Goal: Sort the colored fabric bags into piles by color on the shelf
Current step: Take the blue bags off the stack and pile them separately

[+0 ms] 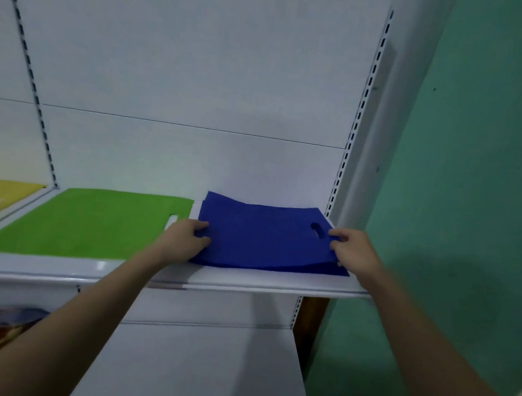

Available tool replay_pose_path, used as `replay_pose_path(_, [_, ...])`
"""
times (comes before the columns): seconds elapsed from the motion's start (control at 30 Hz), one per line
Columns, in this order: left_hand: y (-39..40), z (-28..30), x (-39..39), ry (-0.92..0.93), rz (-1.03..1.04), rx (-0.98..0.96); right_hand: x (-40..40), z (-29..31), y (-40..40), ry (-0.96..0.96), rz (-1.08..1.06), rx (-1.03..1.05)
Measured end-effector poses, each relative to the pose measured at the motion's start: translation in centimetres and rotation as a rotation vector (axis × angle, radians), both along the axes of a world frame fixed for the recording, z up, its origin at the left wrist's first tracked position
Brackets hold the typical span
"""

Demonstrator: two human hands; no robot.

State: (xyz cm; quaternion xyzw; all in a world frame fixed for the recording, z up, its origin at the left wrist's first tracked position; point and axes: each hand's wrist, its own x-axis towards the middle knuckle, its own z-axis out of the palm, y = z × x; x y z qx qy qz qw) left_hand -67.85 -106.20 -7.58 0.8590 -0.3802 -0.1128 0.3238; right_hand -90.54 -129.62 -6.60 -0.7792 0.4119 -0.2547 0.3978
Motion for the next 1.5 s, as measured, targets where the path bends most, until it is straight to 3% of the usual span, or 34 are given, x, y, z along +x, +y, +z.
replay_pose_path(0.43, [-1.4,-0.3,-2.0,-0.104,0.069,0.145,0.1,-1.8,-1.8,0.193,0.031,-0.236])
replay_pose_path(0.63, [-0.6,0.5,-1.5,-0.143,0.108,0.085,0.4,0.1,-0.4,0.107,0.012,-0.367])
replay_pose_path(0.97, [8.2,2.4,-1.9,-0.392,0.411,0.2,10.2,2.0,15.1,-0.036,0.74,-0.291])
replay_pose_path(1.3, [29.4,3.9,-2.5,-0.29,0.784,0.274,18.0,2.7,35.4,0.001,1.202,-0.406])
replay_pose_path(1.5, [40.6,4.0,-3.4,-0.186,0.925,0.297,19.9,3.2,45.6,0.053,1.335,-0.501])
